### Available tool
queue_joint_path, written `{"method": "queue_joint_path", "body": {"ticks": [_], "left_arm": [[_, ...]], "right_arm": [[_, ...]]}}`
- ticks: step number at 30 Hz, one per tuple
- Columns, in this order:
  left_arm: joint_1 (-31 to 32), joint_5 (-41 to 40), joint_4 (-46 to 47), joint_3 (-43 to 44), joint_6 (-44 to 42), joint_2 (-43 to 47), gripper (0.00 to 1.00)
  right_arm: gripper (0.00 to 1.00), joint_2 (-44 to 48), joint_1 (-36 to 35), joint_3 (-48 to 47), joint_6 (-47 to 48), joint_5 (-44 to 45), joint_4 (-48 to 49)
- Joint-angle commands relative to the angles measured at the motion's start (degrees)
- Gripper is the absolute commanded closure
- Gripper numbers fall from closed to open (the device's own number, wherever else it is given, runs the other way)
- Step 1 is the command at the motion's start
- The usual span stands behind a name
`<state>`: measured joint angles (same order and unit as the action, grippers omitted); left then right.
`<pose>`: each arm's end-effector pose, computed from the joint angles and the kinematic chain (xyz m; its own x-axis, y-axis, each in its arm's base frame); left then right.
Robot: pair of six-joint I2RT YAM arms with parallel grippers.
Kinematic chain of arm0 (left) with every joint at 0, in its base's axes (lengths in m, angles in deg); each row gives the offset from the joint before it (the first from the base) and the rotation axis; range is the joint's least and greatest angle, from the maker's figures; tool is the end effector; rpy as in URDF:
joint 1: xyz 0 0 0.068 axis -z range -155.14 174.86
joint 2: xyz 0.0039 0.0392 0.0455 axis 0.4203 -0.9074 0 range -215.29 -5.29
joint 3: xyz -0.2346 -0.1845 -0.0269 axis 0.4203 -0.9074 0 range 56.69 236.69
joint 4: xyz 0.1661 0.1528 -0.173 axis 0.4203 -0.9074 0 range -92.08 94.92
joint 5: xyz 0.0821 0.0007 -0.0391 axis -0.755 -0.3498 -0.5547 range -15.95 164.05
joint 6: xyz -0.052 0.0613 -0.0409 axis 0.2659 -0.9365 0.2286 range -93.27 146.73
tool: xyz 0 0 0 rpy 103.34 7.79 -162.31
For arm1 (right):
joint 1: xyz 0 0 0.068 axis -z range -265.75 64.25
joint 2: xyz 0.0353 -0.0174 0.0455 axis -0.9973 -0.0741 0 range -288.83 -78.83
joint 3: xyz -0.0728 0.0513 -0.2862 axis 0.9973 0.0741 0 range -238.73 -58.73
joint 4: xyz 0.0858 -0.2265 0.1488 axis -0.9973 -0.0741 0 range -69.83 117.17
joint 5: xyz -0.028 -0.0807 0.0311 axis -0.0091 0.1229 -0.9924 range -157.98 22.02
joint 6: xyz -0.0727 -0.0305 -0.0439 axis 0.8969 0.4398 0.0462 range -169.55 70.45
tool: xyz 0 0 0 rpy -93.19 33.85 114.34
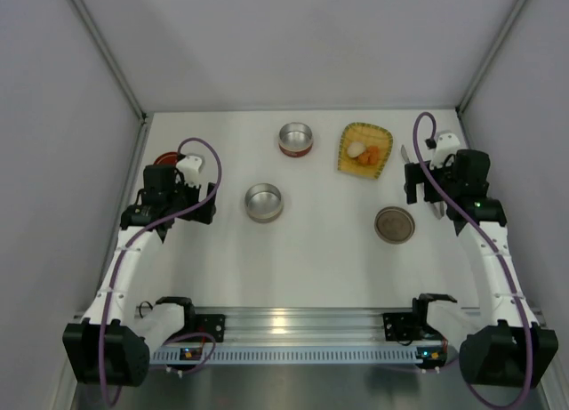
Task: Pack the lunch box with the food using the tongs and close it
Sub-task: Pick up the clamp at the center of the board.
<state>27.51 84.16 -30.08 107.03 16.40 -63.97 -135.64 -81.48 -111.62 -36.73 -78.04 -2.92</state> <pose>0.2542 -0.0259 0.2778 -0.6433 0.2065 -0.7372 0.2932 0.9560 0.0120 0.2605 -0.0053 0.3133 -0.5283 -0.1795 -0.8299 -0.1930 0.9772 -0.0885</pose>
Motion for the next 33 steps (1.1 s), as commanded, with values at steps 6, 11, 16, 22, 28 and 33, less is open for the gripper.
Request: {"method": "queue_joint_path", "body": {"ticks": [6, 11, 16, 22, 28, 33], "left_arm": [[-0.4, 4.4, -1.7, 0.9, 0.0, -1.3, 0.02], [-0.4, 4.8, -2.8, 1.0, -0.8, -2.0, 0.02], [-0.4, 5.9, -4.2, 1.8, -1.2, -2.6, 0.02], [-0.4, 7.0, -4.4, 2.6, -1.4, -3.4, 0.02], [-0.4, 8.4, -4.1, 3.7, -1.3, -4.2, 0.02], [-0.4, 10.1, -4.5, 5.1, -1.1, -4.6, 0.02]], "right_arm": [[0.01, -3.8, 0.2, -0.8, 0.6, 1.3, -2.3], [0.00, -7.6, 0.3, -2.9, 1.9, 5.7, -5.3], [0.01, -14.1, 3.3, -5.5, 3.6, 8.9, -8.4], [0.01, -21.2, 4.9, -7.8, 5.5, 12.1, -10.1], [0.00, -29.9, 7.4, -13.3, 5.2, 10.8, -11.1], [0.01, -36.9, 8.5, -17.4, 6.1, 10.5, -10.6]]}}
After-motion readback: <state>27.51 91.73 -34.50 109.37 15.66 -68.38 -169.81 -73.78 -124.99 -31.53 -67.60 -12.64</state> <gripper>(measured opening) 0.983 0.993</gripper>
